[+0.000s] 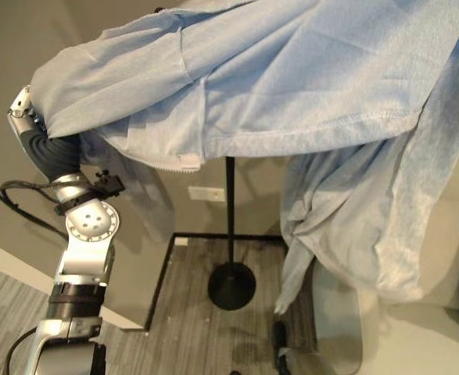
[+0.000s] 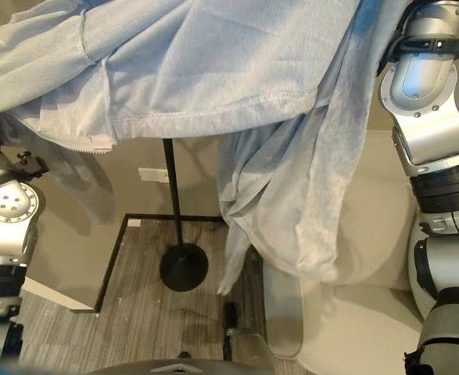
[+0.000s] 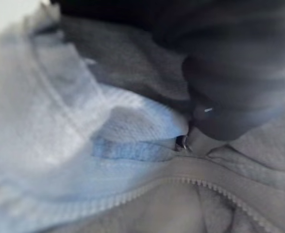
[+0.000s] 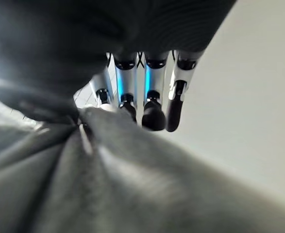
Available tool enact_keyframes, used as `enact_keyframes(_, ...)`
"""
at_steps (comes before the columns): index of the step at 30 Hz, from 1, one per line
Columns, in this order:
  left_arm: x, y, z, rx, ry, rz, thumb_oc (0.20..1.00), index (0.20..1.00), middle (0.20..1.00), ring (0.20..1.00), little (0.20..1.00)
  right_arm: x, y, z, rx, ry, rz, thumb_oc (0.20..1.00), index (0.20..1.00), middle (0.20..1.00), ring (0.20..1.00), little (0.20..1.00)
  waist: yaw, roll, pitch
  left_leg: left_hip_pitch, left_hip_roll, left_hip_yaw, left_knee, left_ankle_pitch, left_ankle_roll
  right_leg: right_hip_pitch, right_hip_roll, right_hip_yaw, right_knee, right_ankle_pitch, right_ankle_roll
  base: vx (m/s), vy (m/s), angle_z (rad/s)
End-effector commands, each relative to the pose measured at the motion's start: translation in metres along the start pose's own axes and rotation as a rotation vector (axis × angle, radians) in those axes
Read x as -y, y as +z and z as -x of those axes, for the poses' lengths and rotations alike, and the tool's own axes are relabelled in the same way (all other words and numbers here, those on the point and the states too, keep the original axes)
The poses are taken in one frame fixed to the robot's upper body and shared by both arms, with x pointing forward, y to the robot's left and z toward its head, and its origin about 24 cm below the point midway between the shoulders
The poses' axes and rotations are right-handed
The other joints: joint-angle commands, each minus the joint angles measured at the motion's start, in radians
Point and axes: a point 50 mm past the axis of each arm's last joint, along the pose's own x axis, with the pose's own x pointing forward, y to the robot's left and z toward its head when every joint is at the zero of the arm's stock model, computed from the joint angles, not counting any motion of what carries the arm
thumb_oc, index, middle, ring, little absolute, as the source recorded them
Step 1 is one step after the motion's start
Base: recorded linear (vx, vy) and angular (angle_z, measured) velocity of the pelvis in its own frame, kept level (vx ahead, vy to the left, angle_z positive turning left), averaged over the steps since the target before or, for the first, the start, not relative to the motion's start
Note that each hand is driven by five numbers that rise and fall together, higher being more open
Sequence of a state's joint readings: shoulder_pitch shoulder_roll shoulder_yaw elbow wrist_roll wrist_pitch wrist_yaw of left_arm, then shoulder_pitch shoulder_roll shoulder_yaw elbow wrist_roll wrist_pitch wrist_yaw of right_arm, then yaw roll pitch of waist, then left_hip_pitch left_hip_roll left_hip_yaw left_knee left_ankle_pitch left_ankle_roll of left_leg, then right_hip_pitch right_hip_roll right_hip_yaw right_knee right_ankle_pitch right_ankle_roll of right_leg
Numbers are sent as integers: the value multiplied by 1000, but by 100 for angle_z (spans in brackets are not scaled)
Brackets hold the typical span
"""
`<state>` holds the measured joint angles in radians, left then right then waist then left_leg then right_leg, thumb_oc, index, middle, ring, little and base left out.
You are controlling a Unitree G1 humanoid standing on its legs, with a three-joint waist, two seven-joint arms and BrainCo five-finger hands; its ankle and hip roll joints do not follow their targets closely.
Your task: Hang the clothes on the sofa on the clothes rack.
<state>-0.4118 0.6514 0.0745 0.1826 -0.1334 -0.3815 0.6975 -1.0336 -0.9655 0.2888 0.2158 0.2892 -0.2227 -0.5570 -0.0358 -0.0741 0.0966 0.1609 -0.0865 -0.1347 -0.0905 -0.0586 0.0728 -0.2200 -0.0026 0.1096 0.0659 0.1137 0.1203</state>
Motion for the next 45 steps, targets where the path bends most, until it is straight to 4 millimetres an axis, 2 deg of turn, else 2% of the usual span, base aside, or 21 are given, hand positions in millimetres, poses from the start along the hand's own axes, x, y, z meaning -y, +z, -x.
enact_keyframes(1,-12,14,-29,72,56,-7,200,200,200,200,200,29,-2,-28,-39,-117,45,200,200,200,200,200,9,-25,-37,1,-20,8,3,-8,-26,54,31,3,-66,77,-7,91,-28,63)
enact_keyframes(4,-20,-6,-21,-13,38,-52,200,200,200,200,200,29,-15,-21,-88,-51,107,200,200,200,200,200,8,-22,-74,12,-13,-3,3,-21,-31,85,36,0,-88,71,-17,168,-42,31)
enact_keyframes(7,-24,-17,-20,-57,40,-91,200,200,200,200,200,25,-23,-16,-116,-6,131,200,200,200,200,200,5,-18,-80,22,-7,-17,3,-25,-34,96,38,-16,-82,53,-28,128,-32,17)
enact_keyframes(12,-28,-25,-20,-98,57,-112,200,200,200,200,200,25,-33,-13,-153,17,177,200,200,200,200,200,2,-16,-83,28,1,-29,3,-29,-44,106,36,-37,-82,37,-37,72,-25,9)
enact_keyframes(16,-30,-37,-11,-155,61,-105,200,200,200,200,200,22,-45,-8,-197,37,208,200,200,200,200,200,7,-19,-92,29,7,-34,3,-33,-51,129,33,-44,-114,33,-42,90,-26,14)
enact_keyframes(19,-24,-55,8,-255,31,-86,200,200,200,200,200,7,-66,10,-289,78,194,200,200,200,200,200,13,-16,-92,36,17,-39,3,-43,-54,158,36,-46,-141,24,-45,94,-36,10)
enact_keyframes(20,-16,-62,18,-305,12,-64,200,200,200,200,200,-3,-75,20,-334,100,183,200,200,200,200,200,14,-16,-90,29,17,-40,3,-42,-55,157,37,-46,-150,25,-46,0,0,0)
enact_keyframes(21,-16,-62,18,-305,11,-64,200,200,200,200,200,-3,-75,21,-334,100,183,200,200,200,200,200,14,-16,-92,28,17,-40,3,-42,-55,156,37,-46,-150,25,-46,0,0,0)
enact_keyframes(22,-6,-71,34,-370,-12,-34,200,200,200,200,200,-15,-85,33,-385,127,168,200,200,200,200,200,17,-16,-87,20,16,-37,3,-41,-55,152,37,-45,-153,24,-45,-4,-16,5)
enact_keyframes(25,2,-79,49,-430,-38,-17,200,200,200,200,200,-24,-95,46,-440,148,163,200,200,200,200,200,19,-17,-87,13,14,-34,3,-40,-54,150,37,-44,-153,23,-45,3,-12,5)
enact_keyframes(28,20,-91,79,-562,-59,53,200,200,200,200,200,-39,-113,71,-543,185,154,200,200,200,200,200,24,-16,-80,8,10,-32,3,-38,-51,151,36,-42,-153,22,-46,10,-7,4)
enact_keyframes(29,28,-99,95,-644,-68,83,200,200,200,200,200,-46,-120,83,-592,213,148,200,200,200,200,200,26,-18,-76,4,9,-32,3,-35,-50,149,37,-42,-153,22,-46,0,0,0)
enact_keyframes(30,32,-102,101,-676,-79,91,200,200,200,200,200,-51,-124,88,-615,220,144,200,200,200,200,200,26,-18,-73,1,9,-32,3,-34,-49,147,37,-41,-153,23,-46,0,0,0)
enact_keyframes(31,32,-102,100,-675,-79,92,200,200,200,200,200,-51,-124,88,-615,220,144,200,200,200,200,200,26,-18,-73,1,9,-32,3,-34,-49,147,37,-40,-153,23,-46,0,0,0)
enact_keyframes(34,44,-106,118,-749,-95,126,200,200,200,200,200,-63,-129,103,-675,220,96,200,200,200,200,200,27,-20,-65,-10,7,-30,3,-31,-49,139,37,-37,-153,26,-45,-8,-5,-1)
enact_keyframes(35,52,-106,131,-785,-110,156,200,200,200,200,200,-73,-128,112,-694,231,51,200,200,200,200,200,27,-22,-58,-14,5,-28,3,-30,-47,134,37,-33,-153,30,-44,-33,-23,-4)
enact_keyframes(37,55,-105,137,-801,-122,168,200,200,200,200,200,-79,-126,115,-693,240,24,200,200,200,200,200,28,-24,-56,-15,4,-27,3,-31,-45,133,38,-29,-153,32,-43,-11,-9,-2)
enact_keyframes(39,65,-101,157,-854,-139,238,200,200,200,200,200,-97,-117,129,-688,278,-70,200,200,200,200,200,29,-26,-51,-14,4,-23,3,-33,-42,134,39,-23,-153,33,-42,-18,-10,-3)
enact_keyframes(40,65,-101,158,-855,-140,237,200,200,200,200,200,-97,-117,129,-690,278,-70,200,200,200,200,200,30,-26,-52,-14,4,-23,3,-33,-42,135,40,-22,-153,32,-42,-5,-12,-6)
enact_keyframes(43,76,-94,178,-906,-159,326,200,200,200,200,200,-118,-101,146,-670,338,-208,200,200,200,200,200,31,-27,-46,-7,3,-21,3,-36,-39,141,42,-15,-153,30,-42,-9,-11,-5)
enact_keyframes(45,89,-86,195,-961,-182,427,200,200,200,200,200,-133,-91,165,-688,396,-309,200,200,200,200,200,31,-27,-44,-2,2,-18,3,-39,-36,148,41,-11,-153,30,-40,-8,-6,-4)
